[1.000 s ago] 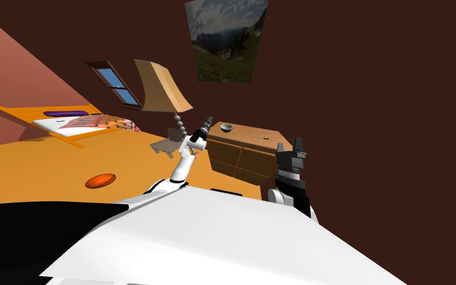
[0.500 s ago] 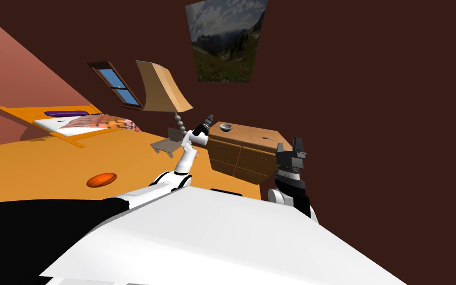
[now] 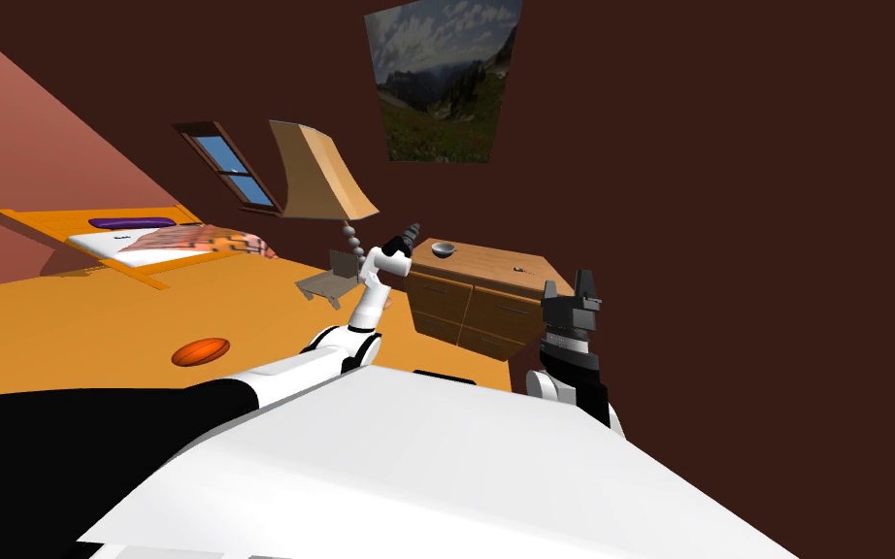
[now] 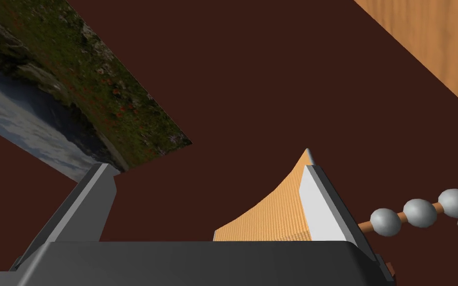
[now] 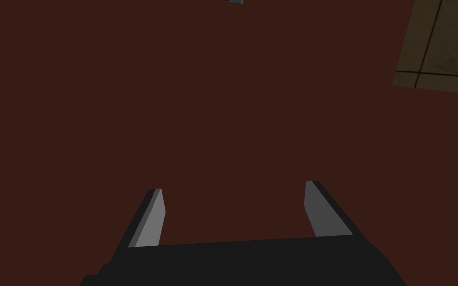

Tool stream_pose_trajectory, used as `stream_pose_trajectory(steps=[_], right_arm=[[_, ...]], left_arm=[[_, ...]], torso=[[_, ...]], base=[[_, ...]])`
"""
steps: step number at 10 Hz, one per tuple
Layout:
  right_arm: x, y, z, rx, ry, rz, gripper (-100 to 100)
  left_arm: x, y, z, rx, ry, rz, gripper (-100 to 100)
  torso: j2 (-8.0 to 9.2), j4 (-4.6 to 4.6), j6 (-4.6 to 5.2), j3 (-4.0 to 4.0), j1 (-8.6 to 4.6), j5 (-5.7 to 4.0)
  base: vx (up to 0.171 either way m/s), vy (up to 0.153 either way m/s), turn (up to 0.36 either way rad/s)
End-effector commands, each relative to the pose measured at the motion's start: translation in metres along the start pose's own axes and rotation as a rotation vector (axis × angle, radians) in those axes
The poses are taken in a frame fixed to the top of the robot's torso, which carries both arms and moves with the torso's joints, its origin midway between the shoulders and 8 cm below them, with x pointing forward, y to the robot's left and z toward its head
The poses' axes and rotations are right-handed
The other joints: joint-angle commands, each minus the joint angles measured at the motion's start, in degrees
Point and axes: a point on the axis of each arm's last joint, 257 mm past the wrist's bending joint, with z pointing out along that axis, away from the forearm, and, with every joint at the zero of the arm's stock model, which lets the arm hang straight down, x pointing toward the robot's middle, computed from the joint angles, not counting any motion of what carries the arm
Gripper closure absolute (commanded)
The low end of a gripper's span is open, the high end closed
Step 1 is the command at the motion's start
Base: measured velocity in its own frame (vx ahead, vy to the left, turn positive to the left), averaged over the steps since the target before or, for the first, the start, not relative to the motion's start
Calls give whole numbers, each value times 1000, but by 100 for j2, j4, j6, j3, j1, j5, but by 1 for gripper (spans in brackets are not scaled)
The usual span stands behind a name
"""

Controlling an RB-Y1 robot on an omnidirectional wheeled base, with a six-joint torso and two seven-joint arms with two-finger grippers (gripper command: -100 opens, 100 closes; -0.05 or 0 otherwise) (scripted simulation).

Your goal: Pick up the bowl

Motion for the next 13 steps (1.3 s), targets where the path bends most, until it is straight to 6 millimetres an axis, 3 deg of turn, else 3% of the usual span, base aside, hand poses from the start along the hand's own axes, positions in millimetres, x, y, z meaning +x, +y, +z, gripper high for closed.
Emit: stream_pose_trajectory(steps=[1,13], right_arm=[[0,0,0,0,0,0,0],[0,0,0,0,0,0,0]], left_arm=[[-1,-5,6,-27,4,2,-100],[14,0,40,-291,79,-16,-100]], torso=[[0,0,0,0,0,0],[-19,-5,-1,-11,3,1]], base=[[-18,-18,1],[12,-8,4]])
